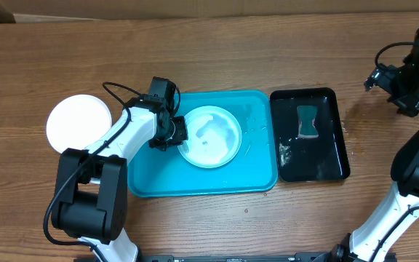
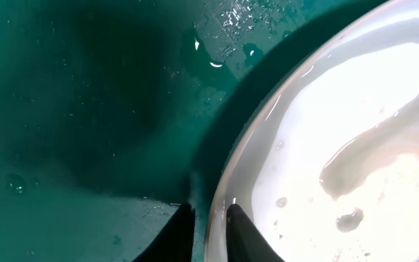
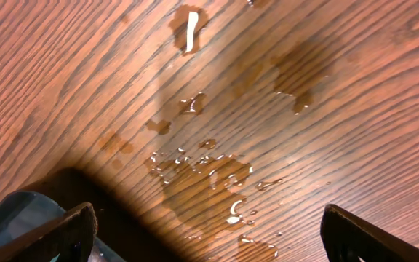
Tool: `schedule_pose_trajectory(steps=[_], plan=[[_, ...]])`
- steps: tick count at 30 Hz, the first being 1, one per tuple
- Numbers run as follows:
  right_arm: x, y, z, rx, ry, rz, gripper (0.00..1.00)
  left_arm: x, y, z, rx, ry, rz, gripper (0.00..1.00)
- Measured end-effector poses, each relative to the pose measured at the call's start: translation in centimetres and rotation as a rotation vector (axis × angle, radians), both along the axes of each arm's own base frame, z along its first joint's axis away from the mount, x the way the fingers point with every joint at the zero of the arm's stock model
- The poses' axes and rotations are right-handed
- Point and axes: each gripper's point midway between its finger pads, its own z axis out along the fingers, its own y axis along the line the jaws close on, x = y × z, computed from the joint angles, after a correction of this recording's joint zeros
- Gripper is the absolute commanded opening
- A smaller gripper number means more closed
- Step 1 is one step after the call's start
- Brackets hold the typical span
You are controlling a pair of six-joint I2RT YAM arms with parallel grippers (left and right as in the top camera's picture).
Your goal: Clean dirty plates on tray and stack at the side
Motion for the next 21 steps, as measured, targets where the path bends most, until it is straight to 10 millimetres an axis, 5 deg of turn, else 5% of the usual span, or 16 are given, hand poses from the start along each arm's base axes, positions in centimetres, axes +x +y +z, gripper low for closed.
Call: schedule_pose_trajectory(steps=[5,15,21], plan=[[-0.1,-0.2,0.0,0.000,0.000,-0.005,1.00,-0.1,-0.3,0.0,0.007,0.000,-0.008,0.04],[0.0,-0.2,0.0,0.000,-0.001,-0.005,1.00,-0.6,-0.2,0.2,0.042,0.019,-0.024,0.04],[-0.1,-0.2,0.0,0.000,0.000,-0.005,1.00,0.7,0.2,2.0,0.092,-0.007,-0.024,0.04]])
